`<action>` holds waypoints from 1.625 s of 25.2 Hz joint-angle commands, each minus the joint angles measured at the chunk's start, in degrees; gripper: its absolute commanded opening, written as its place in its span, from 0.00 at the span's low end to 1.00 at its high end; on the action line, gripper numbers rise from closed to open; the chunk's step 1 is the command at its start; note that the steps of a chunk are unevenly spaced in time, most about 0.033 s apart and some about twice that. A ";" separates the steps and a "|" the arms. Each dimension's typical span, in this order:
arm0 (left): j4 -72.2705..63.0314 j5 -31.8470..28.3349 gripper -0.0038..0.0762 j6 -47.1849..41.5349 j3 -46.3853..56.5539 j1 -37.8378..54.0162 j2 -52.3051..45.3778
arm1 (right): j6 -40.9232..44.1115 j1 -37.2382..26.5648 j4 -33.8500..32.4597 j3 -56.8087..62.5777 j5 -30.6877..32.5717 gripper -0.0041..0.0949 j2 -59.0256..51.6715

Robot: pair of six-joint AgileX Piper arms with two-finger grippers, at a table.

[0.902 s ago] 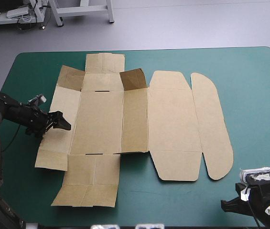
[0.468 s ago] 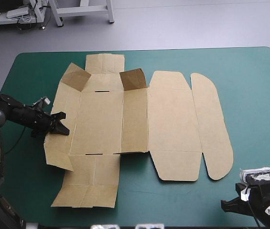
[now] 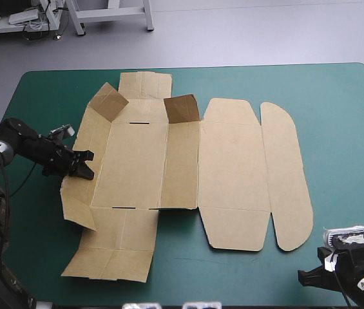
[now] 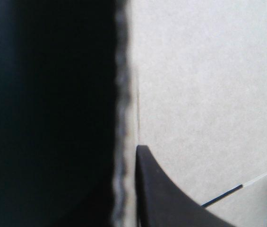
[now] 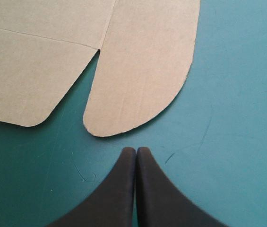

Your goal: Fold the box

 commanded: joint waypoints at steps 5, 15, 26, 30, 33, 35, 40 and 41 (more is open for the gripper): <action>15.41 4.41 0.04 1.78 -16.84 -11.66 -5.92 | -0.46 -0.03 1.02 -1.46 -3.14 0.03 0.71; 30.42 -1.25 0.04 11.21 -27.67 -28.45 -5.92 | -0.46 -0.03 1.02 -1.46 -3.14 0.03 0.71; 50.23 -11.80 0.04 11.21 -27.94 -42.89 -5.92 | -0.46 -0.03 1.02 -1.46 -3.14 0.03 0.71; 53.57 -16.64 0.04 11.48 -27.94 -46.89 -5.92 | -0.46 -0.03 1.02 -1.46 -3.14 0.03 0.71; 55.70 -18.23 0.04 11.48 -27.94 -49.68 -5.92 | -0.46 -0.03 1.02 -1.46 -3.14 0.03 0.71; 57.18 -18.53 0.04 11.23 -27.94 -51.30 -5.92 | -0.46 -0.03 1.02 -1.46 -3.14 0.03 0.71; 62.60 -18.43 0.04 9.40 -27.94 -55.23 -5.92 | -0.46 -0.03 1.02 -1.46 -3.14 0.03 0.71; 63.43 -18.43 0.04 9.09 -27.94 -55.82 -5.92 | -0.46 -0.03 1.02 -1.46 -3.14 0.03 0.71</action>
